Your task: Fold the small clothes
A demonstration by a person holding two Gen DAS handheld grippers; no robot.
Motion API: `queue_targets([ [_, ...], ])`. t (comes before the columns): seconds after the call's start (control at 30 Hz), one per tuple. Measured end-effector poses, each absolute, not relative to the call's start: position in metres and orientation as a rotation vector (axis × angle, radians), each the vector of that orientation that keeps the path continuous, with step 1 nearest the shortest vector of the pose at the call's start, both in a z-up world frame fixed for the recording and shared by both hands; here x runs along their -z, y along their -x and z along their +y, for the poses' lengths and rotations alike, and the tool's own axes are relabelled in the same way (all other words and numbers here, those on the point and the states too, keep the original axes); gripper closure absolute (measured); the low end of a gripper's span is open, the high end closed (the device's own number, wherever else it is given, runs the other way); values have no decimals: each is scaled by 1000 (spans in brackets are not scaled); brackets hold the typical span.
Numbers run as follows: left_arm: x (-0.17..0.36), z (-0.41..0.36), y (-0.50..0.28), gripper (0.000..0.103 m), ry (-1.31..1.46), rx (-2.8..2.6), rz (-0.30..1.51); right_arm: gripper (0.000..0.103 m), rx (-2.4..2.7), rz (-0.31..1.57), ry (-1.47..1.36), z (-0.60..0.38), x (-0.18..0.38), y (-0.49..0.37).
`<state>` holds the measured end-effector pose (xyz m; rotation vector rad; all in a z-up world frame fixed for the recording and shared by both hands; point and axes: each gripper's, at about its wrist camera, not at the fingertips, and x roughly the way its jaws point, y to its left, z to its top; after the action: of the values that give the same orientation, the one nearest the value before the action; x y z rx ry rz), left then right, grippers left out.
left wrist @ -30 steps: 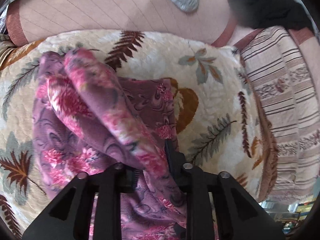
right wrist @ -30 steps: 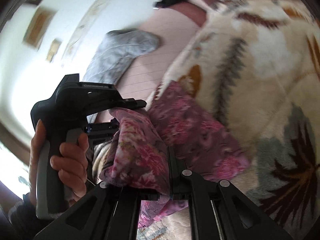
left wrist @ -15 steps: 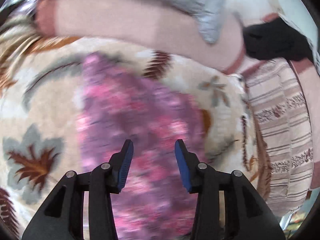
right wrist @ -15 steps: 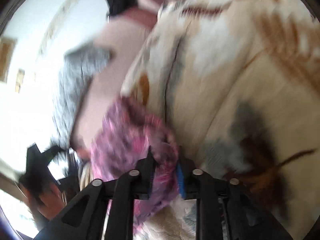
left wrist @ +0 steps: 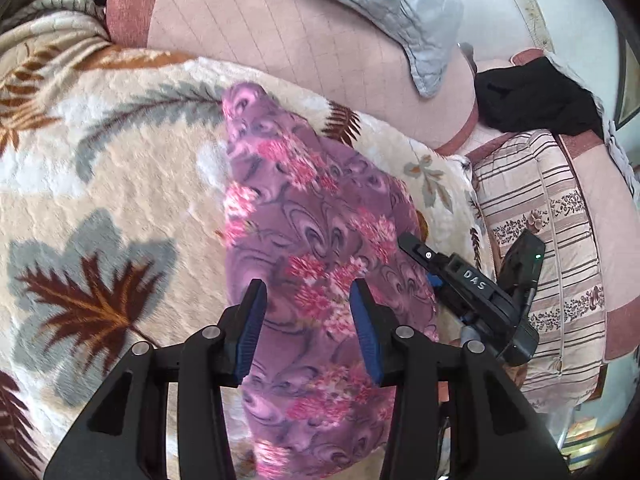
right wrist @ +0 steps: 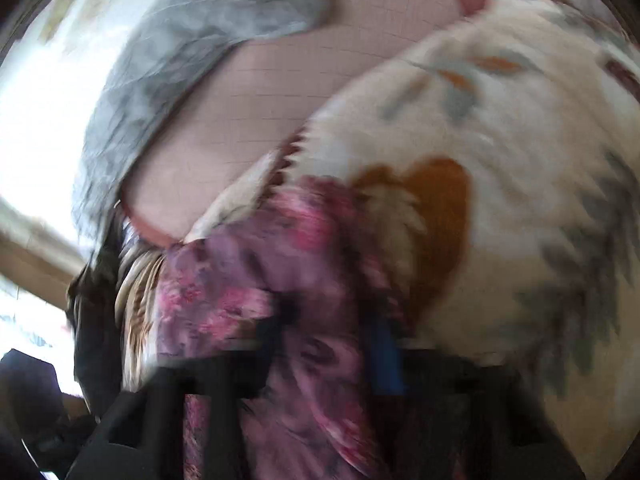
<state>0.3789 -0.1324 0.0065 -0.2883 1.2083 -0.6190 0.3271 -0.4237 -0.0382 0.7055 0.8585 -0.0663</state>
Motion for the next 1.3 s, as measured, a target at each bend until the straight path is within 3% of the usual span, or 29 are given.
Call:
queue_targets([
  [0.1, 2, -134, -386, 62, 257, 590, 1198, 99, 71, 716, -632, -423, 14, -323],
  [0.27, 29, -143, -389, 61, 232, 547, 1244, 99, 164, 895, -600, -431, 52, -347],
  [0.43, 24, -136, -382, 61, 246, 547, 1228, 89, 101, 793, -604, -425, 22, -309],
  [0.53, 21, -136, -376, 61, 227, 545, 1216, 57, 61, 809, -604, -416, 23, -293],
  [0.6, 19, -138, -370, 61, 209, 536, 1205, 57, 72, 862, -570, -410, 31, -287],
  [0.63, 18, -139, -369, 61, 206, 533, 1205, 70, 69, 880, -553, -405, 34, -288],
  [0.67, 17, -139, -367, 61, 204, 533, 1206, 96, 52, 867, -524, -401, 33, -284],
  [0.83, 10, -141, -356, 61, 142, 515, 1194, 95, 98, 898, -460, -400, 40, -287],
  [1.0, -5, -136, -337, 61, 77, 511, 1171, 86, 101, 858, -494, -400, 13, -259],
  [1.13, -1, -126, -309, 50, 117, 565, 1182, 52, 80, 866, -492, -397, 11, -210],
  [1.17, 5, -126, -299, 49, 121, 576, 1191, 51, 103, 894, -478, -396, 19, -199],
  [1.2, 17, -129, -290, 49, 101, 573, 1217, 51, 109, 921, -478, -395, 26, -195],
  [1.23, 25, -132, -286, 49, 84, 564, 1240, 65, 101, 964, -490, -396, 37, -192],
  [1.27, 39, -136, -281, 49, 72, 553, 1289, 91, 73, 980, -508, -396, 42, -188],
  [1.3, 46, -136, -277, 49, 82, 557, 1316, 91, 51, 954, -526, -397, 39, -183],
])
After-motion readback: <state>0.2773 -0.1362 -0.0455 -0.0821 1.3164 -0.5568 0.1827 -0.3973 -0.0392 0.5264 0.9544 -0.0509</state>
